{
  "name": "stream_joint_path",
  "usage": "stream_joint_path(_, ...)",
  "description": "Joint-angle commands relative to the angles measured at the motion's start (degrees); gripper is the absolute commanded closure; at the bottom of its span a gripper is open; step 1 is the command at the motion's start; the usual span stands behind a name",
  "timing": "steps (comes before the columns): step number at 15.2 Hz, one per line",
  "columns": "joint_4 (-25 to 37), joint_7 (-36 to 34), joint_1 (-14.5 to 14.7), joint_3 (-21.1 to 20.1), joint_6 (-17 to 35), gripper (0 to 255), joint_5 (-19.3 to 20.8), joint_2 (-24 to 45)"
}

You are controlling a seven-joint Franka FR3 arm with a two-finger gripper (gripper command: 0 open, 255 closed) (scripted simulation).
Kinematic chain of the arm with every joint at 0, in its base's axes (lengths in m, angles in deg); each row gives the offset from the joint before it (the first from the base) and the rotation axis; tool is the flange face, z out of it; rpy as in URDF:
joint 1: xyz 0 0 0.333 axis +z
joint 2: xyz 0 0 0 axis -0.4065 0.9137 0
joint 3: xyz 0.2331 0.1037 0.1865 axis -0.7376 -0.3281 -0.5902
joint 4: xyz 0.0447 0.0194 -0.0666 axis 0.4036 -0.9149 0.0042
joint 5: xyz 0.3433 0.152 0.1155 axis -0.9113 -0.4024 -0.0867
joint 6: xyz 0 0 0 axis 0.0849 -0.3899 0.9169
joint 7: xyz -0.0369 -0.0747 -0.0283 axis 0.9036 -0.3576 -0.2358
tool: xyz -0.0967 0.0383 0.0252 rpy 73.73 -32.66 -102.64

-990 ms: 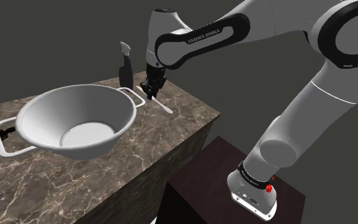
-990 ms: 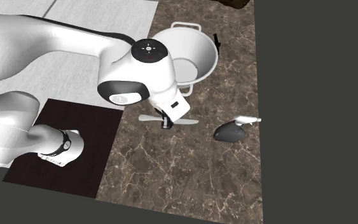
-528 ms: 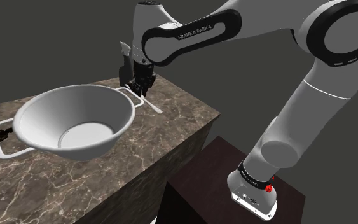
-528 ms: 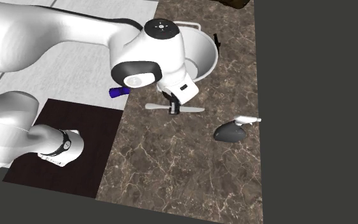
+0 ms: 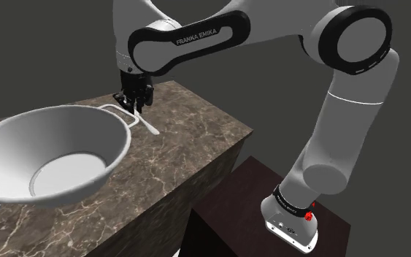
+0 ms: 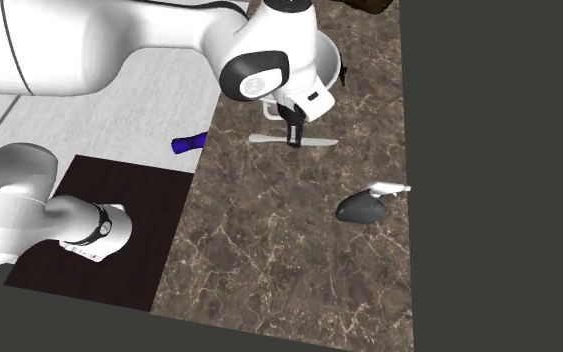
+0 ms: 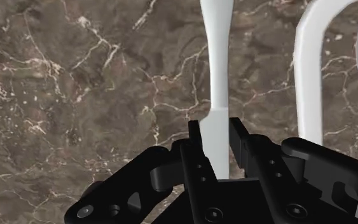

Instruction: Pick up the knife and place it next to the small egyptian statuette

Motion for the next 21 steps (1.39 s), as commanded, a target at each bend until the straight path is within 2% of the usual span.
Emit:
stream_joint_path(1,4.9,-2.6,2.4,-1.0,-2.0,255,1.3,4.0)
stream_joint_path(5,15.9,-6.7,6.9,-1.3,-6.1,255,4.2,11.8)
stream_joint_path(9,29.6,-9.7,12.2,-1.1,-11.6,255,6.9,20.7)
stream_joint_path(12,43.5,-10.9,17.1,-0.6,-17.3,255,8.9,29.1)
stream_joint_path(13,52.4,-10.9,19.9,-0.1,-21.0,255,9.8,34.2)
stream_joint_path(18,47.9,-11.8,18.7,-0.7,-17.1,255,10.4,34.0)
stream_joint_path(21,45.8,-13.0,16.9,-3.4,-15.3,255,12.6,34.6)
